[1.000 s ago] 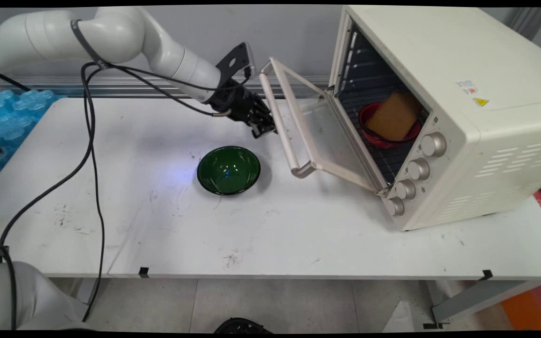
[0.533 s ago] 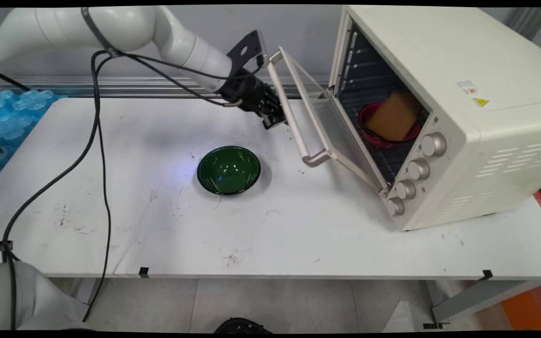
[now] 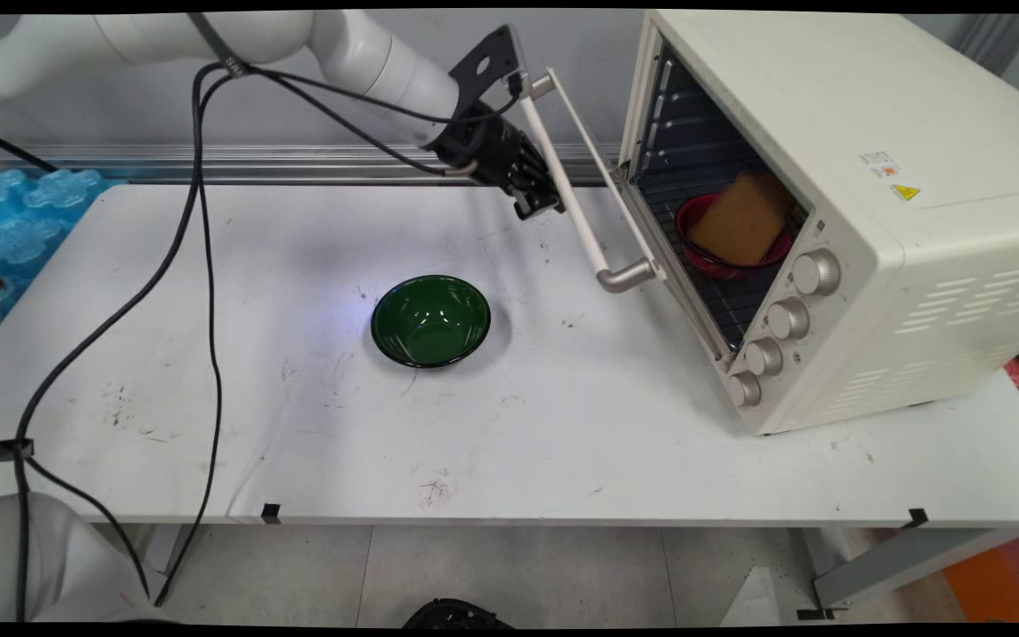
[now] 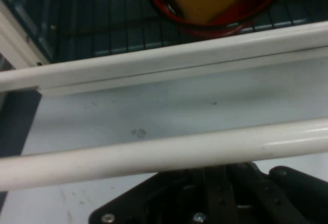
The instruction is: Close the oven
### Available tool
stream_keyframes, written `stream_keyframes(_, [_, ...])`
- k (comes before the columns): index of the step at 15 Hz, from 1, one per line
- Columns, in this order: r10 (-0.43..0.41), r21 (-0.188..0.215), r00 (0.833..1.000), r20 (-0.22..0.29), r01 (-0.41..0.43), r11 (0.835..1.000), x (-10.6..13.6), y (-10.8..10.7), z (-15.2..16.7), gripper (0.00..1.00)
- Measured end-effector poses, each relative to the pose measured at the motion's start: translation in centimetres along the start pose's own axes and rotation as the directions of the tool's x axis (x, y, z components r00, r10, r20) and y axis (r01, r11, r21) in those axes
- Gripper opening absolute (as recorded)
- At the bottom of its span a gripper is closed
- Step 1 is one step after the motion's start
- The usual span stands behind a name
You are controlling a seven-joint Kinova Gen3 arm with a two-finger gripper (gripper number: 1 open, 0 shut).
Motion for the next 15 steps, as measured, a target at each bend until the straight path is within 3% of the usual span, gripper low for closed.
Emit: stream_keyframes(15, [0.043,0.019,0.999,0.016,-0.043,0.999,4.0,-1.4,-0.9,0.0])
